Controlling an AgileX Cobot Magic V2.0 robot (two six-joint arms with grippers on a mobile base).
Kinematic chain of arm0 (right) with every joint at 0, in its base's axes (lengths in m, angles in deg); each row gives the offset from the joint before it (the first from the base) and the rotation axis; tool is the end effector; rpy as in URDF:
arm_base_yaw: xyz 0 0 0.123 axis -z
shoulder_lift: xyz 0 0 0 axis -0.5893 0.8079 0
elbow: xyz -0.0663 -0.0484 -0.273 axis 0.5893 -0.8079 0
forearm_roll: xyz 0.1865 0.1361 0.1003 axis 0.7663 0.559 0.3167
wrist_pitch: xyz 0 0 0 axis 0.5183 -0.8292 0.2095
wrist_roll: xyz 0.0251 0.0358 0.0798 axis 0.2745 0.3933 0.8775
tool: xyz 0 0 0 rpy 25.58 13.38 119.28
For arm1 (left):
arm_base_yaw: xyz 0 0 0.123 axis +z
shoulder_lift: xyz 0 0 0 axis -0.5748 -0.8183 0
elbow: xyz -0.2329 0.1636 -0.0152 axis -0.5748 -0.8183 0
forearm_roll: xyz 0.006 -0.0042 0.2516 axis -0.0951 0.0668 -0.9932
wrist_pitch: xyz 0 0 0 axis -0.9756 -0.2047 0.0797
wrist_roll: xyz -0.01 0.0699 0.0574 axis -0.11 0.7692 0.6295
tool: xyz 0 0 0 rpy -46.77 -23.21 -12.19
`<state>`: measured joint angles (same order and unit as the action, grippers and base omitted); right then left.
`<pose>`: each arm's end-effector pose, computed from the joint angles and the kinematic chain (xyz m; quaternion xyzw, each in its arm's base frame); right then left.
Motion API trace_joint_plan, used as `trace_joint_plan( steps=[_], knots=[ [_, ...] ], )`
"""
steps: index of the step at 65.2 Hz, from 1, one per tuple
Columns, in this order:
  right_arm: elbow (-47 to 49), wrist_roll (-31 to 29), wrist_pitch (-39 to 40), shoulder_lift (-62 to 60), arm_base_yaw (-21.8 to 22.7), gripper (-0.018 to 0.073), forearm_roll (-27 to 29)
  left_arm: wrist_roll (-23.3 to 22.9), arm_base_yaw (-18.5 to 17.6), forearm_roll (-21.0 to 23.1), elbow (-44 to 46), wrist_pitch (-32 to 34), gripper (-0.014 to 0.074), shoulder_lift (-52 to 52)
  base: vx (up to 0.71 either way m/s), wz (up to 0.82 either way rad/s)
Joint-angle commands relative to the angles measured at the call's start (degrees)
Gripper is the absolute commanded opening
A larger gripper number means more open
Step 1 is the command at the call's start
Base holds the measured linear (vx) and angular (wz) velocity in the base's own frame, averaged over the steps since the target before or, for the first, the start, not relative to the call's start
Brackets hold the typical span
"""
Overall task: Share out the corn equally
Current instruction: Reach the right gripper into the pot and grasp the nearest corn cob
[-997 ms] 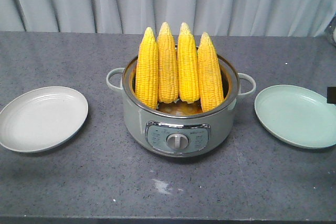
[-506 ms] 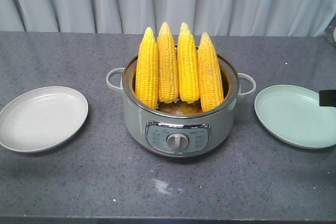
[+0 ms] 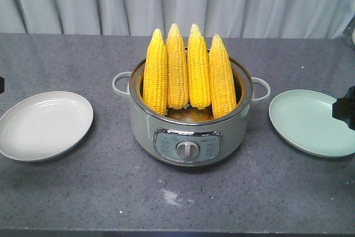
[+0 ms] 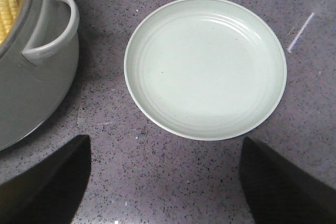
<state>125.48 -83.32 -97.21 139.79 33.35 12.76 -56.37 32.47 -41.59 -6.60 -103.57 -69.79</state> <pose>0.1954 0.0094 0.3568 0.0079 0.9340 0.0202 0.3567 0.2020 -0.0112 0.3772 -0.0054 0.9096 -0.0333 0.4142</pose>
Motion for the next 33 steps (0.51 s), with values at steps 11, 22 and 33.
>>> trace_joint_plan(
  steps=[11, 22, 33],
  knots=[
    [4.62, -5.0, 3.1, 0.75, 0.23, 0.0587, 5.87, -0.42, 0.21, 0.58, 1.97, 2.93, 0.0711, 0.59, 0.0, 0.0],
    [12.03, -11.79, 0.86, 6.61, 0.18, 0.0587, 13.03, -0.42, 0.21, 0.58, 1.97, 2.93, 0.0658, 0.59, 0.0, 0.0],
    [23.35, -14.07, -4.24, 18.47, -4.73, 0.0587, 13.85, -0.42, 0.21, 0.58, 1.97, 2.13, 0.0605, 0.59, 0.0, 0.0]
  ],
)
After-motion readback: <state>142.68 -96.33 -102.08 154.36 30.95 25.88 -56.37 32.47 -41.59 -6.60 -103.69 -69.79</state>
